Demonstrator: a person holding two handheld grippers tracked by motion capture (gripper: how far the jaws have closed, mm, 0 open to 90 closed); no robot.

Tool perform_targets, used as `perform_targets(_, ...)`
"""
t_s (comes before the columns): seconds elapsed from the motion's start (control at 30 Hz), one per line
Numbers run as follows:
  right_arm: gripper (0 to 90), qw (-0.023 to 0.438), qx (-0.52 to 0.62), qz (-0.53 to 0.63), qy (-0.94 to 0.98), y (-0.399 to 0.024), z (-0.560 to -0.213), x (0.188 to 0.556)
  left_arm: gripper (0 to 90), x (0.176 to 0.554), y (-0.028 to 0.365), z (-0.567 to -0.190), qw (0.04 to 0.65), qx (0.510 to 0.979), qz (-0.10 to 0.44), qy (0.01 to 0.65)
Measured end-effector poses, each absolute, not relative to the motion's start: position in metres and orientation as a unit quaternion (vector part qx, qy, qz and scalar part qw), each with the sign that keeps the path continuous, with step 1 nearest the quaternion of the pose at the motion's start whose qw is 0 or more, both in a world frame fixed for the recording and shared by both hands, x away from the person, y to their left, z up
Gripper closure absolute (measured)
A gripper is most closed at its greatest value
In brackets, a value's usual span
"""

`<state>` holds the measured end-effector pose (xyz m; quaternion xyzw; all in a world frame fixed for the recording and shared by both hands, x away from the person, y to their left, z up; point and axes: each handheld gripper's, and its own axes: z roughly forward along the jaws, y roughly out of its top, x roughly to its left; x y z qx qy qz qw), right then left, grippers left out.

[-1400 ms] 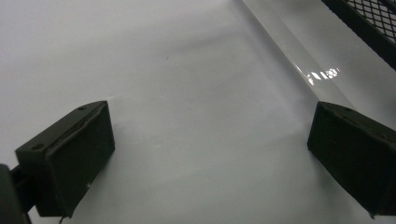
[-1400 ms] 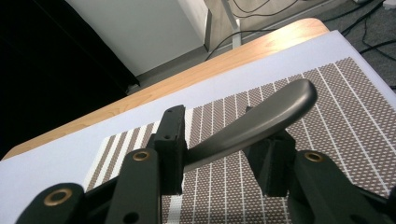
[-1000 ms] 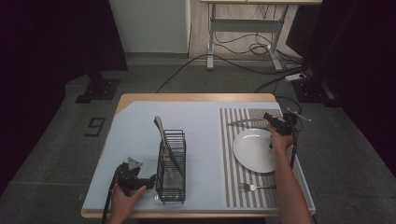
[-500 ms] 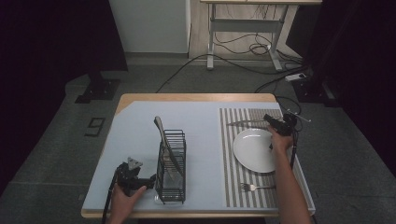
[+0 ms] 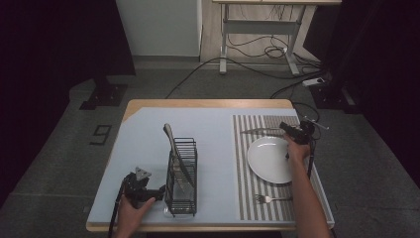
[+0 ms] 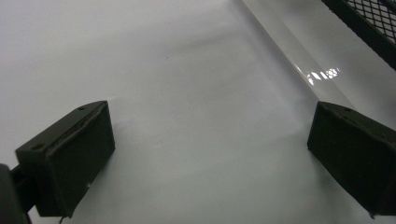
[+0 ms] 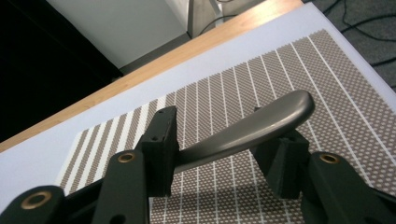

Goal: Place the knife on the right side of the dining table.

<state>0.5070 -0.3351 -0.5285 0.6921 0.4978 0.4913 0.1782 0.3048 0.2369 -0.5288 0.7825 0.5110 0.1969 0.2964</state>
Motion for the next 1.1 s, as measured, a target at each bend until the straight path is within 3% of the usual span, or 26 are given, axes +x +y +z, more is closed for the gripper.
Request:
perform_targets(0.7, 42.8, 0.122, 0.748, 0.446, 0.476, -0.343, -0.529, 0.509, 0.1, 0.305, 0.237, -0.529, 0.296, 0.783, 0.197, 0.511)
perform_targets(1.1, 42.5, 0.157, 0.703, 0.462, 0.518, -0.330, -0.508, 0.513, 0.1, 0.305, 0.237, -0.529, 0.296, 0.783, 0.197, 0.511)
